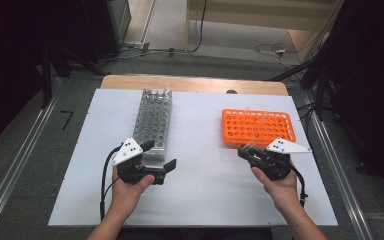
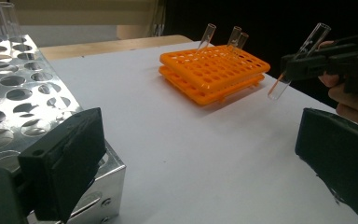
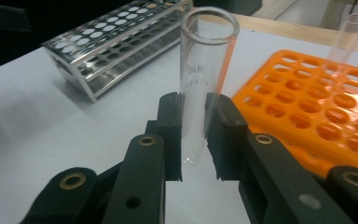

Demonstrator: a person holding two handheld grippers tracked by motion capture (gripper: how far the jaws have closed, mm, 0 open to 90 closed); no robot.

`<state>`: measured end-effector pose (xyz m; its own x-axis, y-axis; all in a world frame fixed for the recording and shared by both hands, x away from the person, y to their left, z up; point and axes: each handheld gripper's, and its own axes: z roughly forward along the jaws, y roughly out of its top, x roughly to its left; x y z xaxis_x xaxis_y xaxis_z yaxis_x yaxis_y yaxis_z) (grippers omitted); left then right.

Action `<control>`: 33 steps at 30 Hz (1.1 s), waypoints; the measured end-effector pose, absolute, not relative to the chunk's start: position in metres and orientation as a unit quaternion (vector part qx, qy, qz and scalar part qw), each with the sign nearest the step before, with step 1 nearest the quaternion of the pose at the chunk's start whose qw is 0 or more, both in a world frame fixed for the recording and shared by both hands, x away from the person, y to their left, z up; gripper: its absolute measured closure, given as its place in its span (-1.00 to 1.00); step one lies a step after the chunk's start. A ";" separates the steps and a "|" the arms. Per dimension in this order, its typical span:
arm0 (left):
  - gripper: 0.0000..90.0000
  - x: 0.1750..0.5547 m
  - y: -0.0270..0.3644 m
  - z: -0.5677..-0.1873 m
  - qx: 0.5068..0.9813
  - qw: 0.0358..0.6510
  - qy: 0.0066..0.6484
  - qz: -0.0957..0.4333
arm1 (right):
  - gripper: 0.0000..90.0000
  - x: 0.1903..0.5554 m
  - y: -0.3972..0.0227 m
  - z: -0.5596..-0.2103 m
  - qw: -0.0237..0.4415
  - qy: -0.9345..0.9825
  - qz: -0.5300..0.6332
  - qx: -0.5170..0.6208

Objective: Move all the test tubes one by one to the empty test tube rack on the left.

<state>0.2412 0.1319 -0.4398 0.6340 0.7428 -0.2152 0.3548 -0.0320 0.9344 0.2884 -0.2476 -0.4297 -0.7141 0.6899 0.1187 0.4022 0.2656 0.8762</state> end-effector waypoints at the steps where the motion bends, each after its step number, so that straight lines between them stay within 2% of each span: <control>1: -0.97 0.241 0.131 -0.440 0.698 0.574 0.393 0.169 | 0.64 0.287 -0.245 -0.430 0.142 0.785 0.496 0.344; 8: -0.94 0.242 0.122 -0.437 0.698 0.580 0.386 0.163 | 0.64 0.279 -0.223 -0.433 0.116 0.795 0.499 0.324; 21: -0.84 0.238 0.107 -0.431 0.705 0.592 0.361 0.147 | 0.64 0.267 -0.199 -0.434 0.096 0.811 0.498 0.292; 30: -0.72 0.234 0.095 -0.425 0.705 0.602 0.349 0.133 | 0.64 0.260 -0.185 -0.435 0.087 0.821 0.493 0.276; 33: -0.57 0.234 0.090 -0.424 0.707 0.596 0.356 0.133 | 0.64 0.259 -0.183 -0.436 0.082 0.822 0.493 0.273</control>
<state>0.2339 0.0903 -0.4238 0.7103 0.6632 -0.2360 0.3451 -0.0359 0.9379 0.2594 -0.1825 -0.4360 -0.8374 0.5297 0.1347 0.3679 0.3641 0.8556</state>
